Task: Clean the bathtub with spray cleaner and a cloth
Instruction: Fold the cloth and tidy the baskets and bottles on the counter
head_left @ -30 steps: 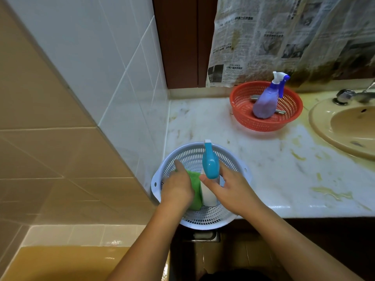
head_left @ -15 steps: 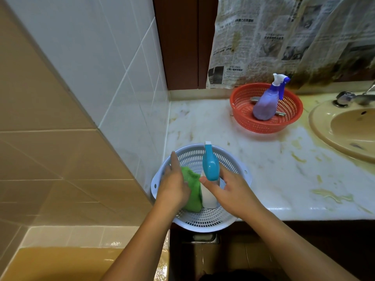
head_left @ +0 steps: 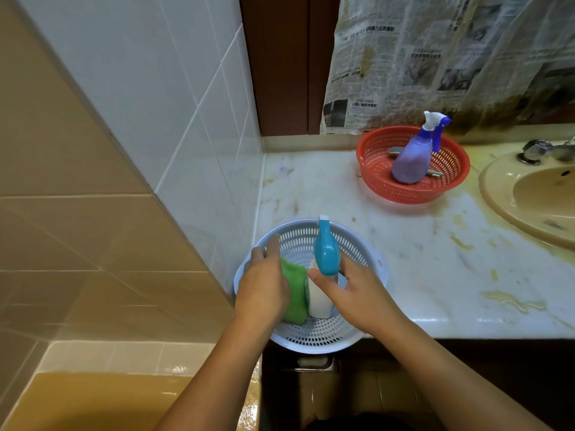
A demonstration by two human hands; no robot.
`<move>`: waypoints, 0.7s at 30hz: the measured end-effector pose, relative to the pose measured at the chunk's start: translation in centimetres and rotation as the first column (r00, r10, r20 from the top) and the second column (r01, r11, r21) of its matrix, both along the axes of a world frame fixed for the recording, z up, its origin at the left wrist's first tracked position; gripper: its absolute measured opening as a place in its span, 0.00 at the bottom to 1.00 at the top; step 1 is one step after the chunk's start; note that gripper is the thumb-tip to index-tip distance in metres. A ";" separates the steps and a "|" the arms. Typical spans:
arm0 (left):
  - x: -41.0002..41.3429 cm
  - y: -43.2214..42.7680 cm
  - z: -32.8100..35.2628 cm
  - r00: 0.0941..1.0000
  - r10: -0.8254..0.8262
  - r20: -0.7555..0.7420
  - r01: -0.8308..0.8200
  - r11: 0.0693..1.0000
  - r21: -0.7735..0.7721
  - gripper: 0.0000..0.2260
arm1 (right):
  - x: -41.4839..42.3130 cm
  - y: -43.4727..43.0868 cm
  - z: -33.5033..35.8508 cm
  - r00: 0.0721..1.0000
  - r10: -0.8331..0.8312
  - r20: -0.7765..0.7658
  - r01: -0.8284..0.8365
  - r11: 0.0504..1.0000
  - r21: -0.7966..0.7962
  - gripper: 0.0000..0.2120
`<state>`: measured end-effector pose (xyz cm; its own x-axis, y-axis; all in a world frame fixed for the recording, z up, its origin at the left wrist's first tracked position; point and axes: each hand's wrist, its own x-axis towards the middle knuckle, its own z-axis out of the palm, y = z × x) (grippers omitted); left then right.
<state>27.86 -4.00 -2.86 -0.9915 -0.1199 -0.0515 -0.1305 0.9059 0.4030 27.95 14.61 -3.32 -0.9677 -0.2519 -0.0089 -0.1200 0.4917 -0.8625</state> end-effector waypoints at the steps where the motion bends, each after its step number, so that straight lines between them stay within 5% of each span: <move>1: 0.0 -0.1 0.3 1.000 0.002 0.006 -0.002 1.000 -0.004 0.32 | 0.0 0.0 0.0 1.000 -0.001 -0.001 0.001 1.000 0.000 0.08; 7: -0.3 0.2 1.3 0.985 0.016 0.171 -0.004 0.998 -0.067 0.35 | 0.0 0.0 0.1 1.000 0.001 0.003 -0.001 1.000 0.009 0.08; 14: -0.6 -0.1 0.7 0.994 0.007 0.113 -0.005 1.000 -0.022 0.32 | 0.0 0.0 0.1 1.000 0.001 0.003 -0.001 1.000 0.020 0.10; 18: -1.3 -0.5 0.2 0.995 0.042 0.090 -0.035 0.997 -0.069 0.11 | 0.0 0.0 0.0 1.000 -0.003 -0.004 0.003 1.000 0.027 0.10; 21: -1.8 -0.6 0.1 0.991 0.021 0.134 -0.004 0.992 -0.127 0.07 | 0.1 0.0 0.0 1.000 -0.002 0.001 0.002 1.000 0.028 0.08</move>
<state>26.06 -4.59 -2.75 -0.9748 -0.1460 -0.1685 -0.1873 0.9464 0.2632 28.06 14.56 -3.33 -0.9682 -0.2495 -0.0169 -0.1181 0.5157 -0.8486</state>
